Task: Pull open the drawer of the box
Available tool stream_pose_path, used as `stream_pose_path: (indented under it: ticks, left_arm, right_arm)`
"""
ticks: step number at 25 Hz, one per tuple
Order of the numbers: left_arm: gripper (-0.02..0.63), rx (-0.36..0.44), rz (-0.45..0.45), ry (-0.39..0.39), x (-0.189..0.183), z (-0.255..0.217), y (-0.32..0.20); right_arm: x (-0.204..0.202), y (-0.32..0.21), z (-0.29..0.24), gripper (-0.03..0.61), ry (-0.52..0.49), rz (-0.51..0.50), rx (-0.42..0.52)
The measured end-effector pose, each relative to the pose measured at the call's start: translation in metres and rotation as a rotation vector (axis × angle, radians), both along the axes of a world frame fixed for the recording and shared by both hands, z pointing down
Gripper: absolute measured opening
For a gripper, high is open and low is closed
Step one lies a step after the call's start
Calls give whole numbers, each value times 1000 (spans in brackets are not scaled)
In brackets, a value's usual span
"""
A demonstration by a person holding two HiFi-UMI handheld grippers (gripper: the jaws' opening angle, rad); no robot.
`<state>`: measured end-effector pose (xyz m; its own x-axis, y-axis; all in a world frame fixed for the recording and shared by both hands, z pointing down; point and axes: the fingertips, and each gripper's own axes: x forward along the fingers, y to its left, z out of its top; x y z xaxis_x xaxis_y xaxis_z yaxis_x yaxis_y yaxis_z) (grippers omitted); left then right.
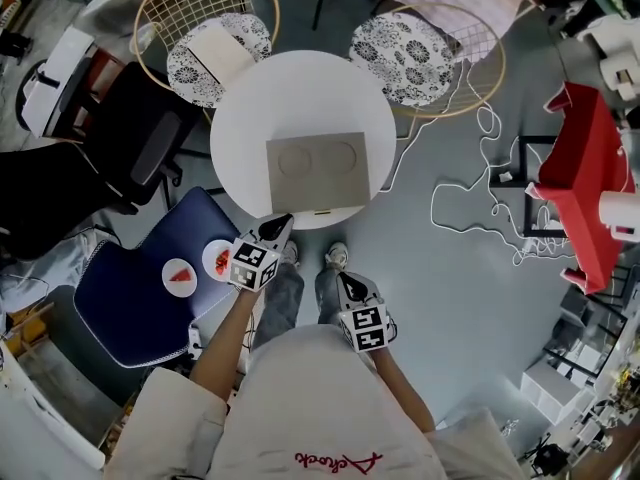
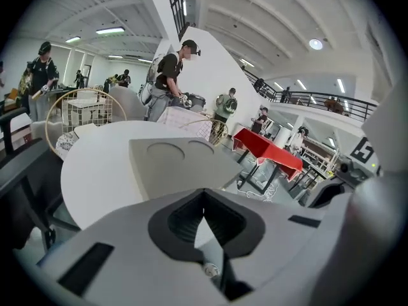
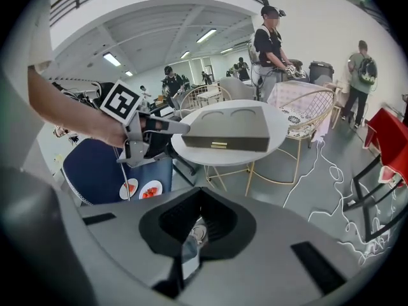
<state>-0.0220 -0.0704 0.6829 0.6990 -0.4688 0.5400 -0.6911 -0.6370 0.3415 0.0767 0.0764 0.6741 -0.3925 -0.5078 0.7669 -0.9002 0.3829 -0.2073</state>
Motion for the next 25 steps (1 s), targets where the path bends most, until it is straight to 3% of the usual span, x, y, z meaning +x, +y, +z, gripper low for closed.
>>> stream_pose_path:
  ticks: [10,20,23,25]
  left_arm:
    - [11,67,19,-46,2,4,-65]
    - [11,79,27,-46,3,13,-70]
    - [11,94,37,-51,4,15,-69]
    - [11,93,36,-46,3,14,-68]
  right_arm:
    - [4,-2,2,15,6,4,-8]
    - [0,-11,4,17,2,-5,-11]
    - [-3,-18,6,15,-68,45,-28]
    - [-5,-26,5,17,-204,147,-66]
